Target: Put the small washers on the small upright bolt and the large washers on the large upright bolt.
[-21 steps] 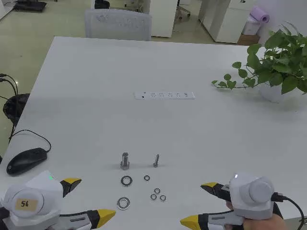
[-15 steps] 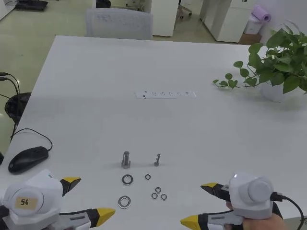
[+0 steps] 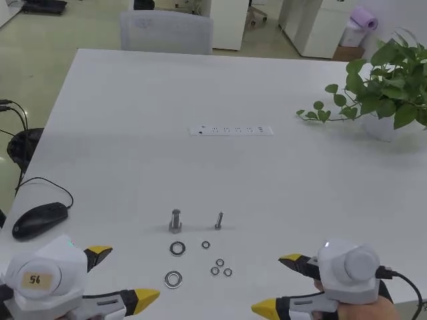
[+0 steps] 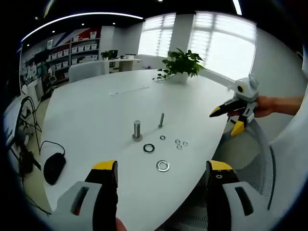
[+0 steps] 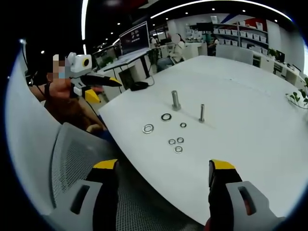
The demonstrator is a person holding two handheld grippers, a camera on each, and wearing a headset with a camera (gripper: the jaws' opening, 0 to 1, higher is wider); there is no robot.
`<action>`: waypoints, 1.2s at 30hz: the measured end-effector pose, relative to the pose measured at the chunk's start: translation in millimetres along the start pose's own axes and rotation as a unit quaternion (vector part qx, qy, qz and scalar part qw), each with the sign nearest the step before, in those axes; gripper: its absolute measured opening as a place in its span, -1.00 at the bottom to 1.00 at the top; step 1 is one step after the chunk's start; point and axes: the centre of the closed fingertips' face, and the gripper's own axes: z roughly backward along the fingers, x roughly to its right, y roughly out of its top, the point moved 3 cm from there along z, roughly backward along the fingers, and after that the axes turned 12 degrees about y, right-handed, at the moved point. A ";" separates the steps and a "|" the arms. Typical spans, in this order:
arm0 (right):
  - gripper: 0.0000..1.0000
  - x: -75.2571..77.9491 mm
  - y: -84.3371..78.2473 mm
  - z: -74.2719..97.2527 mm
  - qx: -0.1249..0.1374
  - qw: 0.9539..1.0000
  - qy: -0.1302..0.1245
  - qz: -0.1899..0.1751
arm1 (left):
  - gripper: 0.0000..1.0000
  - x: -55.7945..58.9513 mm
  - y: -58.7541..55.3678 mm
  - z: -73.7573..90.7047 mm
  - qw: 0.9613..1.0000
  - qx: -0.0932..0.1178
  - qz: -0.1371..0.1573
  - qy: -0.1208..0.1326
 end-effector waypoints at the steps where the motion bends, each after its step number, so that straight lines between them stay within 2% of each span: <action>1: 0.54 0.0 -1.1 -0.4 -0.005 1.000 0.001 0.003 | 0.49 0.1 0.0 -0.1 1.000 0.000 0.000 0.000; 12: 0.53 -1.6 -4.1 -3.1 -0.007 1.000 0.003 -0.003 | 0.49 0.5 -1.8 -0.6 1.000 -0.004 0.000 0.000; 24: 0.49 4.0 -8.0 -1.3 -0.020 1.000 -0.003 -0.003 | 0.49 -0.1 -3.8 0.1 1.000 -0.005 0.003 0.001; 27: 0.46 7.1 -9.8 -2.4 -0.027 1.000 -0.005 -0.002 | 0.49 -0.2 -3.8 -0.1 1.000 -0.005 0.003 0.001; 29: 0.43 10.6 -12.5 -3.8 -0.042 0.999 -0.009 0.001 | 0.49 0.0 -3.6 -0.1 1.000 -0.005 0.003 0.001; 31: 0.32 10.6 -14.5 -6.1 -0.059 0.998 -0.002 0.011 | 0.49 -0.3 -3.7 -0.3 1.000 -0.005 0.004 0.001; 36: 0.20 20.1 -12.2 -14.3 -0.068 0.998 -0.007 0.009 | 0.48 -0.2 -4.6 0.2 1.000 -0.006 0.005 0.002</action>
